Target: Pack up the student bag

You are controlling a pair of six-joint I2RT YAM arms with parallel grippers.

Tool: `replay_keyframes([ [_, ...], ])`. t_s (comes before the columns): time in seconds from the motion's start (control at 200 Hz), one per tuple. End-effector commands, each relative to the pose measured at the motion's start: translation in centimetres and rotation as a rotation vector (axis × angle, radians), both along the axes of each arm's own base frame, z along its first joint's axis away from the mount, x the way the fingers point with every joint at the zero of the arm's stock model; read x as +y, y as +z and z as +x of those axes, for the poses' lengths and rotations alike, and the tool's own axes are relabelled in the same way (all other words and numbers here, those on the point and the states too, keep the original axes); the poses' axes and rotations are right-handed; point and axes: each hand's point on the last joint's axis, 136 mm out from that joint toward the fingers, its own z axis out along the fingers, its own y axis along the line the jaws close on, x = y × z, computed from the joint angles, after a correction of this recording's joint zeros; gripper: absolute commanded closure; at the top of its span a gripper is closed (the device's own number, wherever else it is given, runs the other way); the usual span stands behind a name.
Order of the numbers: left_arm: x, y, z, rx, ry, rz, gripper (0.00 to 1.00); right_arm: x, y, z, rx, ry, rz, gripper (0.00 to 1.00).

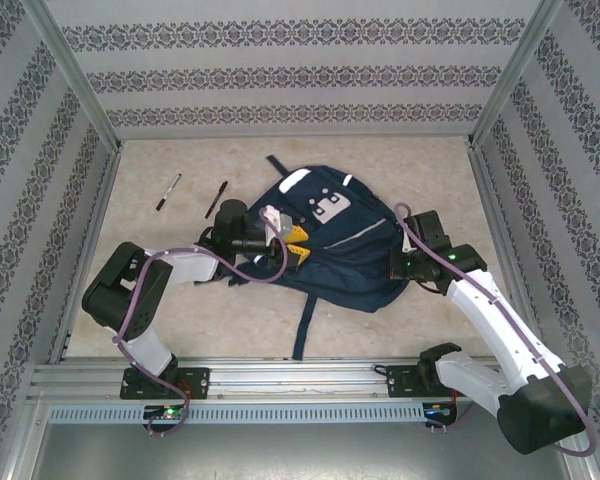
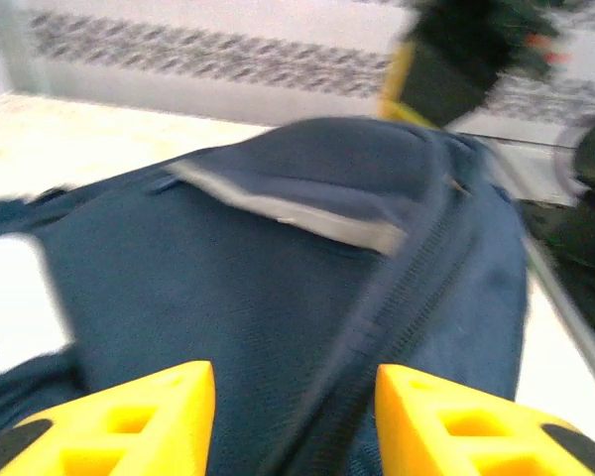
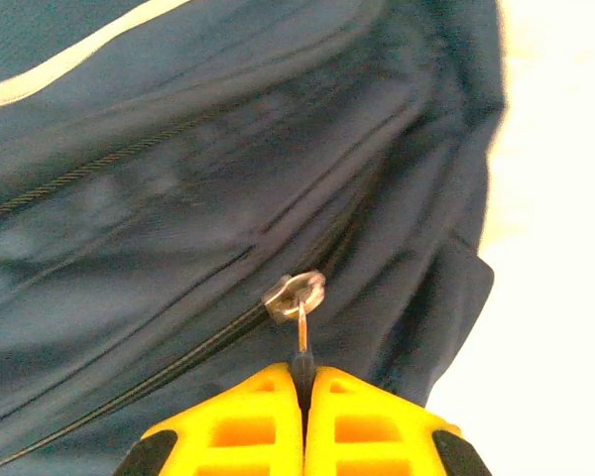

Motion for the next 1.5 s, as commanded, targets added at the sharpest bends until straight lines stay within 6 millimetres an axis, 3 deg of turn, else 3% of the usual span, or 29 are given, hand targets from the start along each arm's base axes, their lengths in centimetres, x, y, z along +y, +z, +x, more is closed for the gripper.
replay_keyframes([
  [0.0, 1.8, 1.3, 4.9, 0.118, 0.241, 0.013, 0.49, 1.6, 0.5, -1.9, -0.02, 0.089, -0.053, 1.0],
  [0.085, 2.1, 0.3, 6.2, 0.244, 0.3, 0.118, 0.35, 5.0, 1.5, -2.5, -0.069, 0.205, -0.019, 1.0],
  [0.155, 1.6, 0.6, 5.5, 0.286, 0.232, 0.16, 0.33, 7.6, 1.8, -2.8, -0.086, 0.268, 0.023, 1.0],
  [0.24, 0.5, 3.0, 1.9, 0.209, 0.032, 0.126, 0.3, 10.7, 1.8, -2.7, -0.073, 0.319, 0.105, 1.0],
  [0.34, 0.6, 4.8, -2.7, 0.106, -0.127, 0.114, 0.22, 13.1, 1.8, -2.3, -0.057, 0.355, 0.183, 1.0],
  [0.45, 1.1, 2.8, -6.5, 0.068, -0.192, 0.279, 0.02, 15.4, 2.1, -2.9, -0.042, 0.462, 0.263, 1.0],
  [0.525, 0.9, 1.0, -8.6, 0.081, -0.247, 0.352, 0.0, 16.1, 1.6, -3.6, -0.018, 0.52, 0.287, 1.0],
  [0.685, -0.1, -2.3, -8.9, 0.045, -0.256, 0.537, 0.0, 16.4, 0.7, -4.4, 0.001, 0.532, 0.331, 1.0],
  [0.824, -1.0, -3.7, -7.2, -0.049, -0.217, 0.624, 0.02, 17.0, 1.4, -5.1, -0.006, 0.54, 0.41, 1.0],
  [0.894, -1.3, -3.8, -6.2, -0.069, -0.187, 0.631, 0.12, 16.8, 1.3, -5.3, 0.004, 0.531, 0.418, 1.0],
  [1.094, -0.9, -4.4, -6.4, -0.089, -0.263, 0.7, 1.0, 14.1, 1.0, -4.8, 0.005, 0.444, 0.373, 1.0],
  [1.159, -0.6, -4.6, -6.8, -0.109, -0.288, 0.715, 1.0, 12.5, 0.8, -4.2, -0.002, 0.392, 0.331, 1.0],
  [1.319, -0.4, -3.6, -7.9, -0.207, -0.329, 0.649, 1.0, 5.4, -2.7, -2.1, 0.089, 0.099, 0.16, 1.0],
  [1.494, -0.2, -1.4, -9.0, -0.269, -0.379, 0.514, 1.0, 1.9, -5.2, -1.1, 0.116, -0.082, 0.083, 1.0],
])
